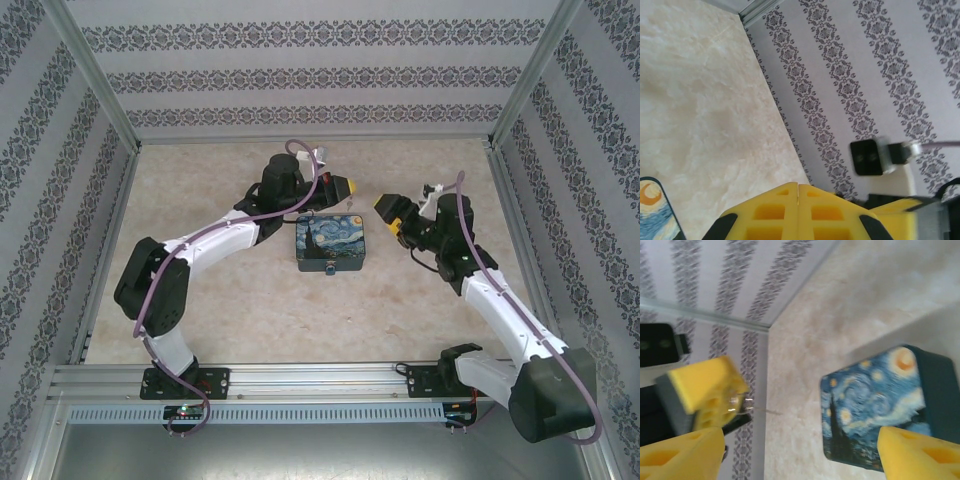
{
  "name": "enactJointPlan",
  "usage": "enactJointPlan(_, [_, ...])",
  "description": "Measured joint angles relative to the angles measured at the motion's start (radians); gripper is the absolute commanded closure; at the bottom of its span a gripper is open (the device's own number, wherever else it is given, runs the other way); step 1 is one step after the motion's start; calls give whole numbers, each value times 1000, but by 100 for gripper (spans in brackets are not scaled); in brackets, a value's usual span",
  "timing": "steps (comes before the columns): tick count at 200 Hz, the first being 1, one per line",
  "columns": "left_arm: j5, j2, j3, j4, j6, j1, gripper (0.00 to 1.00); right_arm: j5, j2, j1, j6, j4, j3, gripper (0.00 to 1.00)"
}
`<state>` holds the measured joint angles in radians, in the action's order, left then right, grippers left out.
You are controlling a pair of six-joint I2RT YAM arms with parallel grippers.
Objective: Unlock the padlock with the key
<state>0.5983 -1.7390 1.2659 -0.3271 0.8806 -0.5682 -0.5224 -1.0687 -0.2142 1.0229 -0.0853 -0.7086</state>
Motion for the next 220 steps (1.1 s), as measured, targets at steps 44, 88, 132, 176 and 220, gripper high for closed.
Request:
enactJointPlan(44, [-17, 26, -6, 29, -65, -1, 100, -37, -11, -13, -72, -91, -50, 44])
enactJointPlan(88, [-58, 47, -56, -40, 0, -2, 100, -42, -75, -71, -80, -162, -63, 54])
enactJointPlan(132, [-101, 47, -103, -131, 110, -7, 100, -13, -119, -98, -56, -227, -72, 62])
enactJointPlan(176, [-114, 47, -118, -222, 203, -8, 100, 25, -166, -124, -24, -284, -74, 62])
enactJointPlan(220, [-133, 47, -121, -251, 246, -10, 100, 39, -196, -131, 20, -357, -74, 63])
